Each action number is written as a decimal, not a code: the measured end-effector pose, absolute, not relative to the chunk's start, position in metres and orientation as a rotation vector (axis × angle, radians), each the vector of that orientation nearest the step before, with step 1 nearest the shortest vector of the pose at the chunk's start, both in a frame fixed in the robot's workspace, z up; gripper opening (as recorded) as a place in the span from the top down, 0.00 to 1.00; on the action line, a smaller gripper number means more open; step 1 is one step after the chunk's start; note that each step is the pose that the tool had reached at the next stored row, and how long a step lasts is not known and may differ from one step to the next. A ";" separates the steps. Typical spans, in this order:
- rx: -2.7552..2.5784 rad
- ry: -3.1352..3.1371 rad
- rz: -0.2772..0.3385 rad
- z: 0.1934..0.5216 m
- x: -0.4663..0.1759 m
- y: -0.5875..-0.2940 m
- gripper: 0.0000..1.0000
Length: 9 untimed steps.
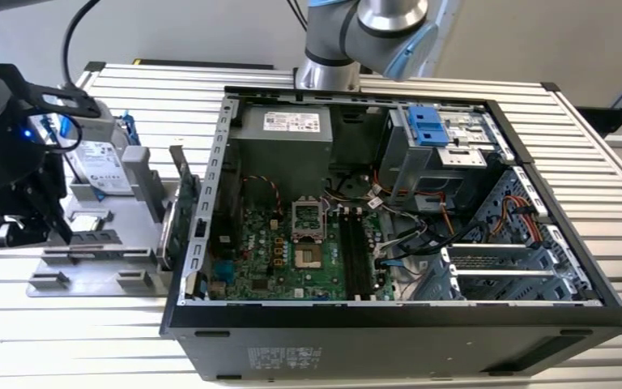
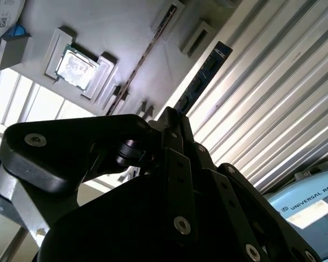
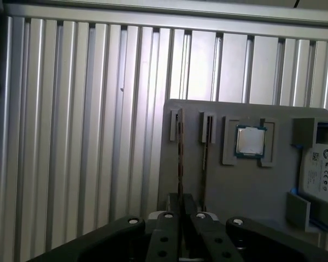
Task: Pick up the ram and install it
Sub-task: 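Pick up the ram and move it above insertion slot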
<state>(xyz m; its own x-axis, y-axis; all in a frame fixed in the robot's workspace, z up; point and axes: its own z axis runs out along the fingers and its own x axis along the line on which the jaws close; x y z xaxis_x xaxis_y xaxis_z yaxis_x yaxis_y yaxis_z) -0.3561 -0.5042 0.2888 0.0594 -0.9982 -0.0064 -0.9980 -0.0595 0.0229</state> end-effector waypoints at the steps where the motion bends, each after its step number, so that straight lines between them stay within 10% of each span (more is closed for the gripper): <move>1: 2.277 -2.146 -0.032 0.289 -0.356 -0.504 1.00; 9: 2.277 -2.146 -0.032 0.294 -0.356 -0.504 1.00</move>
